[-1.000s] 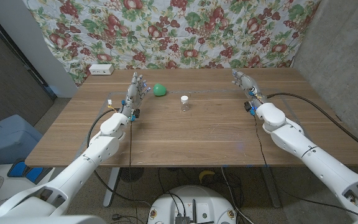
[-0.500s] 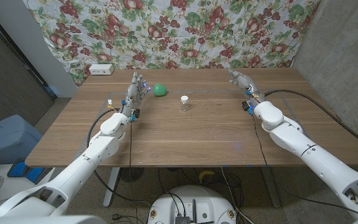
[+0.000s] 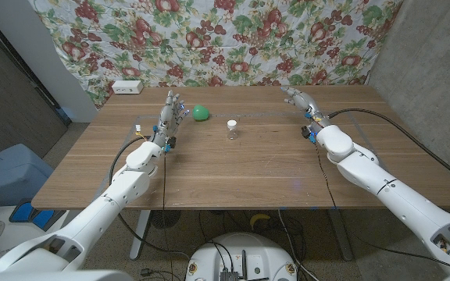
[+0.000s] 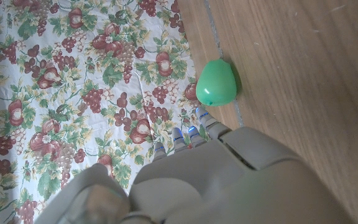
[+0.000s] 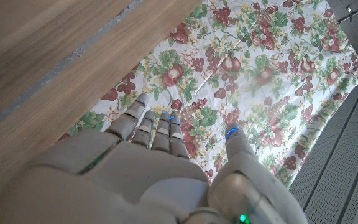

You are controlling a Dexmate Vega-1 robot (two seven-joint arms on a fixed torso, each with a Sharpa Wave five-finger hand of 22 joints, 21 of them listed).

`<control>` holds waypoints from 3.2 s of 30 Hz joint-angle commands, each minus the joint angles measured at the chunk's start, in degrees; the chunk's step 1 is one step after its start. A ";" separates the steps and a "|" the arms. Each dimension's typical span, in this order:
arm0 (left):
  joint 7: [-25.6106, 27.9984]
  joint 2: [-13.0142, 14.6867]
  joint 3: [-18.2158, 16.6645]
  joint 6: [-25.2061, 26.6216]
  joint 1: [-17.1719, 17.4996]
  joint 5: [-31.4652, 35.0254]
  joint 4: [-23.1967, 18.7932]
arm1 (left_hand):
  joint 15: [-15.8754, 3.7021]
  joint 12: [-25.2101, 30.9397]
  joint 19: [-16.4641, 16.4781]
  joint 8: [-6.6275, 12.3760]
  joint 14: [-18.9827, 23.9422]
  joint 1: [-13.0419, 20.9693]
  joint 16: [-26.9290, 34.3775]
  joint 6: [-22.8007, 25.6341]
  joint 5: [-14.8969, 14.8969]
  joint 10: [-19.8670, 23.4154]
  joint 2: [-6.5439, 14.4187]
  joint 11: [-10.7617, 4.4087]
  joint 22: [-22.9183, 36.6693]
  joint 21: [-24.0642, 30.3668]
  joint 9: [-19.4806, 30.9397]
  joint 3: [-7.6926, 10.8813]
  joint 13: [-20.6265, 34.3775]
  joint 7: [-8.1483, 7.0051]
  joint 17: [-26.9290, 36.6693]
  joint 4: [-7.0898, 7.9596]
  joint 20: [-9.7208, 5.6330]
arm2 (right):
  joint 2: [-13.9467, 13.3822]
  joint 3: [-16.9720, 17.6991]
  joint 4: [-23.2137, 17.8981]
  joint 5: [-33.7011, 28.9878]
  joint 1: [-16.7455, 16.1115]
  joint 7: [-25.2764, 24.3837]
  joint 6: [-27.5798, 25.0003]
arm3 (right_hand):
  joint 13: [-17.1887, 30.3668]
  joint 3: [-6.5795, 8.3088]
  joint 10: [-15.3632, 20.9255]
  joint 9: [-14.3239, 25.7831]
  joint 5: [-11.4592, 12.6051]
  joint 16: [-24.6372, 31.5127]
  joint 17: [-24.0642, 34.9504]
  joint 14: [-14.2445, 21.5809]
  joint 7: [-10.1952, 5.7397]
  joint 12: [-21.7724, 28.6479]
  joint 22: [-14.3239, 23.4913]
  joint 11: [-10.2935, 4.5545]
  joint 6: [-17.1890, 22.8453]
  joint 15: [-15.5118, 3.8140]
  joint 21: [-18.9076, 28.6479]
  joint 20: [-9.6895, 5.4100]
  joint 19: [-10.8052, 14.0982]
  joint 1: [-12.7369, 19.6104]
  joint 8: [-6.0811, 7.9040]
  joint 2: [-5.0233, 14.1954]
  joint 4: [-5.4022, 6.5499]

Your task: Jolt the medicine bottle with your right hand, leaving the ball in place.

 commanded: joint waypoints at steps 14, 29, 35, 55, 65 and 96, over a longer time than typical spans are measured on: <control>-0.14 0.12 -0.05 0.09 0.03 -0.05 -0.02 | -11.85 0.40 0.39 0.19 -9.41 -0.13 0.35 -2.46 0.40 -2.30 4.23 -0.07 0.17 0.37 0.31 -0.05 0.23 -0.52 0.16 0.42 -3.59 | -0.28 -2.60 -1.81 -4.38 1.45 1.69 -1.82 | 0.19 0.32 0.56 0.23 0.32 0.03 0.14 0.75 0.11 0.27 0.10 -0.17 0.78 -0.33 0.17 -0.55 0.39 0.39 0.36 0.78 -0.50; -0.05 0.42 -0.20 0.31 0.52 -0.24 -0.68 | -11.85 0.40 0.39 0.19 -9.41 -0.13 0.35 -2.46 0.40 -2.30 4.23 -0.07 0.17 0.37 0.31 -0.05 0.23 -0.52 0.16 0.42 -3.59 | -0.49 -4.03 -3.03 -7.04 1.97 2.37 -2.83 | 0.20 0.34 0.98 0.24 0.32 0.03 0.12 0.82 -0.21 0.37 0.10 -0.29 0.95 -0.43 0.17 -0.65 0.51 0.68 0.35 0.87 -0.64; -0.01 0.56 -0.28 0.26 0.70 -0.23 -0.87 | -11.85 0.40 0.39 0.19 -9.41 -0.13 0.35 -2.46 0.40 -2.30 4.23 -0.07 0.17 0.37 0.31 -0.05 0.23 -0.52 0.16 0.42 -3.59 | -0.60 -4.76 -3.55 -8.62 2.21 2.40 -3.43 | 0.20 0.34 0.79 0.24 0.32 0.06 0.11 0.92 -0.26 0.27 0.10 -0.35 1.00 -0.52 0.17 -0.72 0.55 0.80 0.34 0.89 -0.69; -0.02 0.83 -0.42 0.35 0.73 -0.23 -1.03 | -11.85 0.40 0.39 0.19 -9.41 -0.13 0.35 -2.46 0.40 -2.30 4.23 -0.07 0.17 0.37 0.31 -0.05 0.23 -0.52 0.16 0.42 -3.59 | 0.04 -7.31 -3.67 -13.33 4.01 2.94 -4.81 | 0.20 0.94 1.09 0.26 0.59 -0.05 -0.06 1.02 -0.79 0.26 0.08 -1.29 0.92 -1.13 0.12 -1.07 0.69 2.35 0.27 1.19 -1.42; 0.10 1.06 -0.43 0.64 0.87 -0.21 -1.53 | -11.85 0.40 0.39 0.19 -9.41 -0.13 0.35 -2.46 0.40 -2.30 4.23 -0.07 0.17 0.37 0.31 -0.05 0.23 -0.52 0.16 0.42 -3.59 | -0.23 -8.21 -4.46 -15.59 4.12 3.01 -5.65 | 0.20 1.23 1.30 0.27 0.72 -0.08 -0.15 1.14 -1.00 0.29 0.07 -1.33 0.96 -1.35 0.07 -1.07 0.66 3.13 0.29 1.23 -1.69; -0.22 1.04 -0.50 0.70 0.82 -0.50 -1.20 | -11.85 0.40 0.39 0.19 -9.41 -0.13 0.35 -2.46 0.40 -2.30 4.23 -0.07 0.17 0.37 0.31 -0.05 0.23 -0.52 0.16 0.42 -3.59 | 0.60 -11.67 -5.36 -20.26 5.41 5.55 -8.77 | 0.26 1.90 2.32 0.30 1.15 0.08 -0.28 1.93 -1.62 0.43 0.11 -1.87 0.17 -1.66 0.05 -0.22 0.86 5.41 0.05 1.20 -2.04</control>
